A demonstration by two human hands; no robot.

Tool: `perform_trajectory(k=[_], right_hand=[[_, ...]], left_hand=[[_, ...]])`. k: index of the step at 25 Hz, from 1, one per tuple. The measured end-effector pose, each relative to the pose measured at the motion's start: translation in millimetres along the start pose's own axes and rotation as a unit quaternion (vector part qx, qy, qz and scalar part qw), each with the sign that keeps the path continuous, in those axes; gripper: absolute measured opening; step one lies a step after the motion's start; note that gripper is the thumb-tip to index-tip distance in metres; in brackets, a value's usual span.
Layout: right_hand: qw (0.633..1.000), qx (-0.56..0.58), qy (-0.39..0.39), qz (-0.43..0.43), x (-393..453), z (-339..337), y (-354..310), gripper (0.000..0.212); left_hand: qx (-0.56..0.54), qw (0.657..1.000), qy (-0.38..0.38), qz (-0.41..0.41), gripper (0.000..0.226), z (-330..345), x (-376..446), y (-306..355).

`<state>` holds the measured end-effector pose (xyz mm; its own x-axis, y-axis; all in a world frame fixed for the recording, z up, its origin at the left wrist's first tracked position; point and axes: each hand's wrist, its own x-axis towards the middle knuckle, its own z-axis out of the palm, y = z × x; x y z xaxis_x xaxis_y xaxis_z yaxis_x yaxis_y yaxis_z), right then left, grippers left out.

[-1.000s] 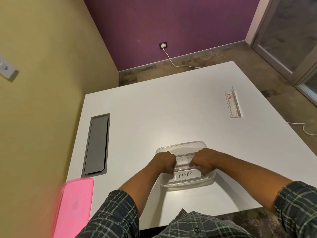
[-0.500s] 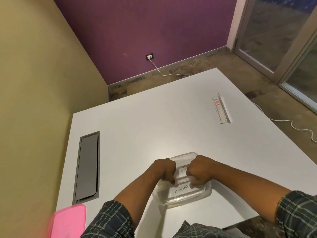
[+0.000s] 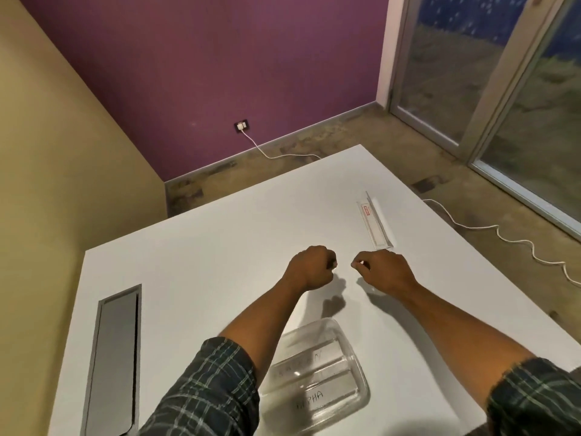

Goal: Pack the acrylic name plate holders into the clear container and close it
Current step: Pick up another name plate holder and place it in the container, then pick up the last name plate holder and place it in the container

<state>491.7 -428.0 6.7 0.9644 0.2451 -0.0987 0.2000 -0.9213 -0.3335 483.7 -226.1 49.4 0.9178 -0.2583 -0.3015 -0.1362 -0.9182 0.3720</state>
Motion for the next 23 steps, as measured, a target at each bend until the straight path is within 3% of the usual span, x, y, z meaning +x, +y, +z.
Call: perform_trajectory(k=[3,7,13,17,20,21,23], right_hand=[[0.999,0.001,-0.005,0.05,23,-4,31,0.025],[0.996,0.009,0.006,0.092,50,-2,72,0.046],[0.987,0.044,-0.035,0.151,73,25,115,0.076],[0.989,0.04,-0.033,0.139,84,47,122,0.077],[0.993,0.025,-0.04,0.109,90,59,128,0.073],[0.993,0.027,-0.044,0.103,92,61,130,0.074],[0.994,0.024,-0.058,0.086,95,64,132,0.078]], left_hand=[[-0.003,1.0,0.026,0.005,0.037,6,46,18],[-0.005,1.0,0.02,0.0,0.053,27,97,33],[-0.166,0.986,0.018,-0.018,0.051,60,148,52],[-0.261,0.963,0.016,-0.068,0.048,76,180,65],[-0.314,0.94,0.028,-0.133,0.013,86,201,73],[-0.326,0.933,0.033,-0.149,0.023,88,205,75],[-0.361,0.915,0.034,-0.174,0.019,94,212,73]])
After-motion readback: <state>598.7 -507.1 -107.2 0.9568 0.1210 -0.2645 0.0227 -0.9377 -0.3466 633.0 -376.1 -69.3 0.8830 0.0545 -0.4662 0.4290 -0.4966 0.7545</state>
